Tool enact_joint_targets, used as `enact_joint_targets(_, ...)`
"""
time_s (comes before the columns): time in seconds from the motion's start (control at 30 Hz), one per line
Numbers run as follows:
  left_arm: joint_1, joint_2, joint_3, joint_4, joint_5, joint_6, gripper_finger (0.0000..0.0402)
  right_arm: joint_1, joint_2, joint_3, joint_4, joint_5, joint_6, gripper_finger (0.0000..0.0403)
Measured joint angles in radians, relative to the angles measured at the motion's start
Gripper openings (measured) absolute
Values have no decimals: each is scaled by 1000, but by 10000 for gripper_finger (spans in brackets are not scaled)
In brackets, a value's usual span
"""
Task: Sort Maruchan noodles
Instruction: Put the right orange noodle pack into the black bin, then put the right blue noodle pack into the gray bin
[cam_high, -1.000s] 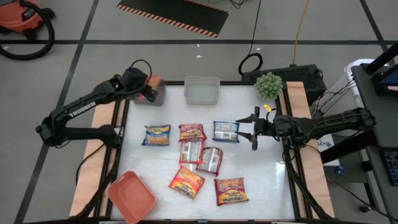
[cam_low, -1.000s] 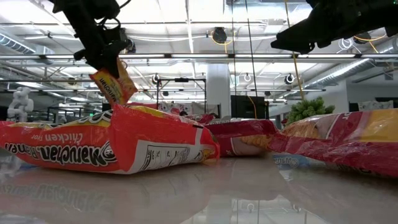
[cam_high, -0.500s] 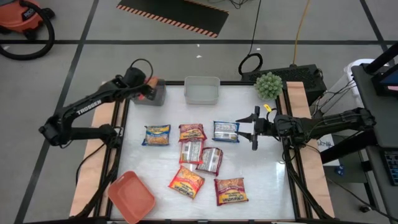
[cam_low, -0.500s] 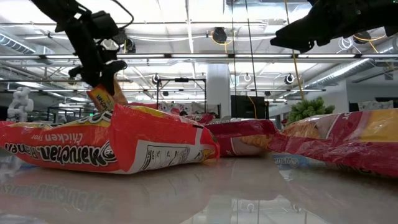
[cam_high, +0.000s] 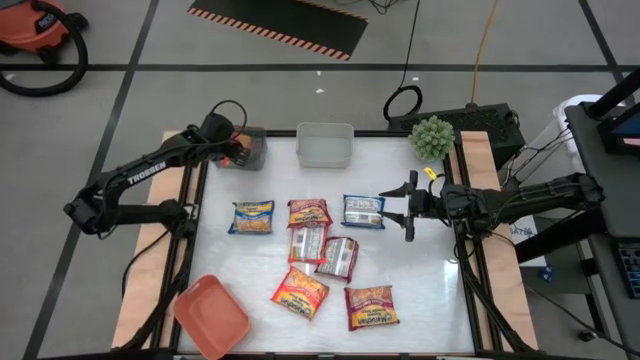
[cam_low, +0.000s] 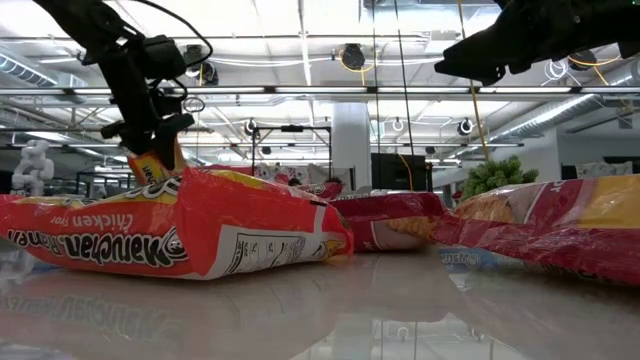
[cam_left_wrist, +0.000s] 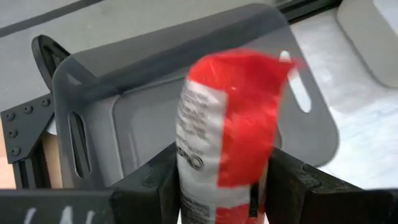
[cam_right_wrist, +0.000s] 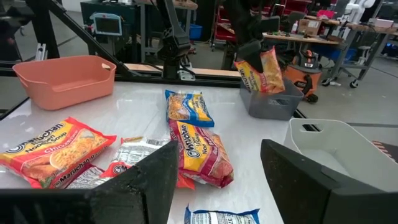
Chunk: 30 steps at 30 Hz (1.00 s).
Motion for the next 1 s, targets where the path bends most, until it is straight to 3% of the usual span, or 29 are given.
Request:
enact_joint_targets(0.4,1,-1,-33,58,-63,47,252,0,0,0,0,0,-4,219)
enact_joint_targets(0.67,1,-2,-33,39,-165,101,255,0,0,0,0,0,-11,219)
enact_joint_targets(0.87,-32,-33,-33,35,-165,126,255,0,8,0,0,1,-29,219)
enact_joint_targets(1.0,-103,-79,-33,23,-127,49,255,0,20,0,0,6,-16,219)
